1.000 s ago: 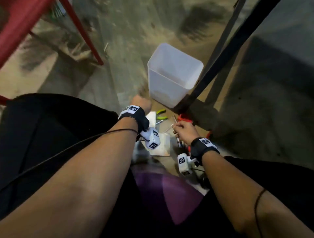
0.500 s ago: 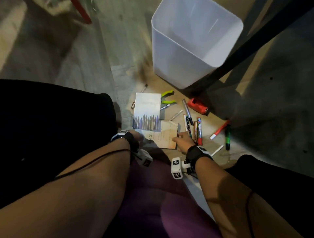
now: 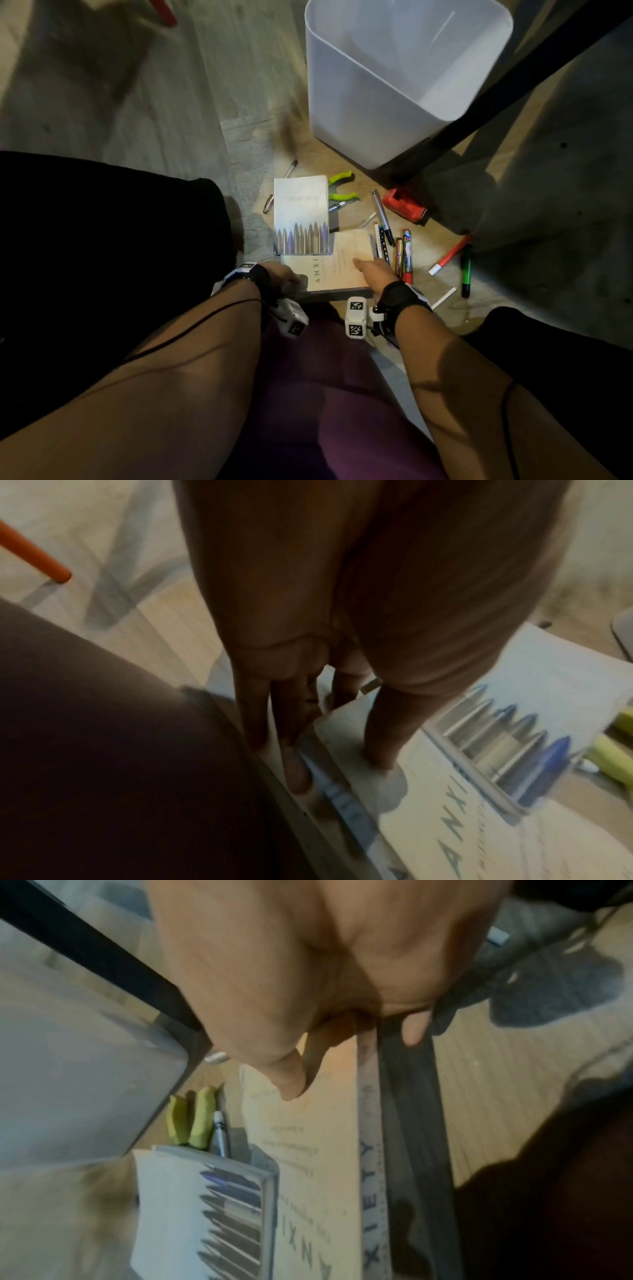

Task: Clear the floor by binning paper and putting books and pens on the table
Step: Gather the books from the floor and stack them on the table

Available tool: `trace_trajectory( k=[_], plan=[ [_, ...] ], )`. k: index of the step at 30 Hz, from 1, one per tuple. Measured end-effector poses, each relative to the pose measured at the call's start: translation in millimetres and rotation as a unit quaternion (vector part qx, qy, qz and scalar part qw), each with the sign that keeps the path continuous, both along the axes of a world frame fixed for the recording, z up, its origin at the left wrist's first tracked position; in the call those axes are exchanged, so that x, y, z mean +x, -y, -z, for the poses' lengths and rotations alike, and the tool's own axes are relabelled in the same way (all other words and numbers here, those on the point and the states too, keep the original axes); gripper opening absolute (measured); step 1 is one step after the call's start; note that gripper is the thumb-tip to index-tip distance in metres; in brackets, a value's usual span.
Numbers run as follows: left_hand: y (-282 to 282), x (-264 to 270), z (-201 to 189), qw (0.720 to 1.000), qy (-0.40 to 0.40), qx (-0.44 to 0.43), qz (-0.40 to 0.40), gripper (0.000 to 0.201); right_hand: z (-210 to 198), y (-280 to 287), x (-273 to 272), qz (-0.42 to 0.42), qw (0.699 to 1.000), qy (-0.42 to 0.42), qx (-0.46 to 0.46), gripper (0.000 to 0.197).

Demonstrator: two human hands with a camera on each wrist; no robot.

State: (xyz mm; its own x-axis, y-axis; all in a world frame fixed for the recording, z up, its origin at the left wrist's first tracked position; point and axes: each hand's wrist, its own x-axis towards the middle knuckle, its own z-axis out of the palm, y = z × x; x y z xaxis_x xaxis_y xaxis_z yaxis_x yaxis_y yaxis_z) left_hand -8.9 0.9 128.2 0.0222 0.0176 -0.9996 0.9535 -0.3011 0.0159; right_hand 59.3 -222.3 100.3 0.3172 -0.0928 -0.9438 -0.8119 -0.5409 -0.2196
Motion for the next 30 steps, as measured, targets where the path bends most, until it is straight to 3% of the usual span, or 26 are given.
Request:
trace_trajectory(
  k=[1, 3, 7, 8, 11, 14, 16, 17, 19, 21, 23, 26, 28, 30],
  plan=[
    [1.2, 2.2, -1.8, 0.999, -0.014, -0.04, -0.01, 0.015, -6.9, 1.4, 5.7, -0.007, 1.0, 0.009, -0.012, 0.03],
    [2.5, 6.6, -6.3, 0.991, -0.044, -0.105, -0.068, 0.025, -17.4, 7.8, 15.9, -0.013, 0.999, 0.011, -0.03, 0.029],
    [7.1, 20.7, -33.6, 0.99, -0.037, -0.105, -0.082, 0.021, -50.0, 20.8, 32.6, 0.033, 0.999, -0.008, 0.007, 0.029],
    [8.1, 22.4, -39.3, 0.986, -0.04, -0.111, -0.117, 0.018, -62.1, 23.9, 36.9, 0.042, 0.999, -0.012, 0.019, 0.028],
    [11.9, 26.2, -61.4, 0.981, -0.031, -0.121, -0.148, 0.028, -99.2, 40.8, 47.5, 0.047, 0.997, -0.022, 0.055, 0.025],
    [16.0, 38.5, -93.1, 0.981, 0.015, -0.125, -0.145, 0.029, -144.0, 61.3, 54.5, 0.058, 0.996, -0.017, 0.069, 0.037],
    [22.2, 52.2, -129.1, 0.971, 0.077, -0.139, -0.176, 0.008, -174.8, 75.9, 56.4, 0.129, 0.986, 0.022, 0.099, 0.042],
    [24.1, 59.6, -146.2, 0.965, 0.119, -0.15, -0.182, 0.01, -189.5, 83.0, 58.2, 0.177, 0.976, 0.04, 0.121, 0.045],
    [24.6, 76.2, -185.1, 0.946, 0.204, -0.174, -0.18, 0.024, -220.0, 93.2, 63.4, 0.242, 0.954, 0.059, 0.164, 0.052],
    [17.9, 92.6, -224.8, 0.93, 0.276, -0.164, -0.179, 0.032, -255.2, 94.8, 68.2, 0.25, 0.946, 0.07, 0.196, 0.048],
    [12.4, 107.9, -263.4, 0.9, 0.342, -0.127, -0.238, 0.04, -287.3, 92.6, 67.0, 0.238, 0.943, 0.08, 0.217, 0.048],
    [10.2, 112.8, -318.2, 0.82, 0.427, -0.07, -0.375, 0.054, -326.4, 81.5, 63.0, 0.162, 0.953, 0.098, 0.235, 0.089],
    [14.8, 101.3, -351.6, 0.783, 0.453, -0.071, -0.42, 0.048, -357.5, 64.0, 54.5, 0.104, 0.946, 0.122, 0.282, 0.075],
    [20.4, 81.7, -380.9, 0.771, 0.473, -0.093, -0.415, 0.038, -390.2, 45.0, 38.9, 0.073, 0.93, 0.144, 0.33, 0.054]
  ],
)
